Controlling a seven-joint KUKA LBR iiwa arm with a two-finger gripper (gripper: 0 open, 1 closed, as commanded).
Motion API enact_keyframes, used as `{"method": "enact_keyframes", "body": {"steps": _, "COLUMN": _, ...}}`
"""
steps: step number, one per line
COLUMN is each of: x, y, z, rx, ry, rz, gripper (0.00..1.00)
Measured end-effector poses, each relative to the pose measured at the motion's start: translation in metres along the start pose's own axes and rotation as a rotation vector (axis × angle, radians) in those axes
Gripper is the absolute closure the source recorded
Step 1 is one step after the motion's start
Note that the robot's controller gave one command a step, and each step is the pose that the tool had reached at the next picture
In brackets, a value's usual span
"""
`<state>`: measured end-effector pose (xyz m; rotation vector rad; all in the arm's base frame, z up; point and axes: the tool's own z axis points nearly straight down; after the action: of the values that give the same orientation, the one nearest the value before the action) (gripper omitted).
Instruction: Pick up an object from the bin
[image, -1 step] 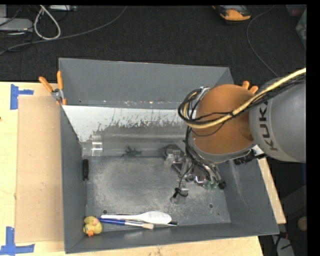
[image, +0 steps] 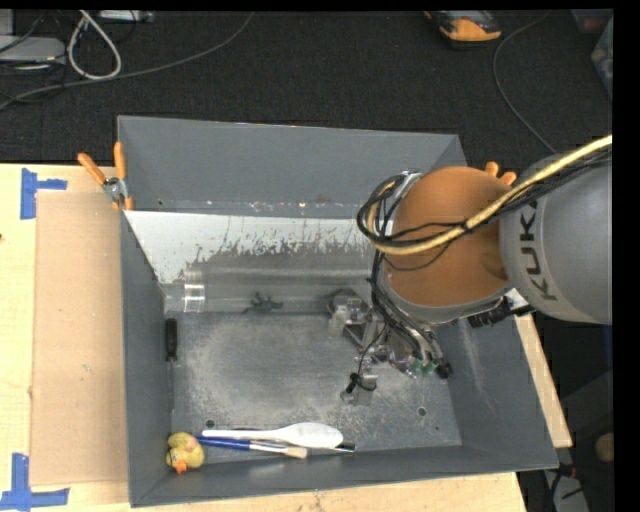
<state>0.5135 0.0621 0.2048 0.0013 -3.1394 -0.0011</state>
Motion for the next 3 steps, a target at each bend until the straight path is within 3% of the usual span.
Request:
{"method": "enact_keyframes", "body": {"steps": 1, "x": 0.021, "y": 0.06, "z": 0.089, "rx": -0.001, "ry": -0.003, "rz": -0.072, "gripper": 0.0}}
{"method": "enact_keyframes", "body": {"steps": 2, "x": 0.03, "y": 0.1, "z": 0.066, "rx": 0.002, "ry": -0.007, "rz": -0.149, "gripper": 0.0}}
{"method": "enact_keyframes", "body": {"steps": 3, "x": 0.038, "y": 0.126, "z": 0.089, "rx": 0.0, "ry": 0.003, "rz": -0.106, "gripper": 0.0}}
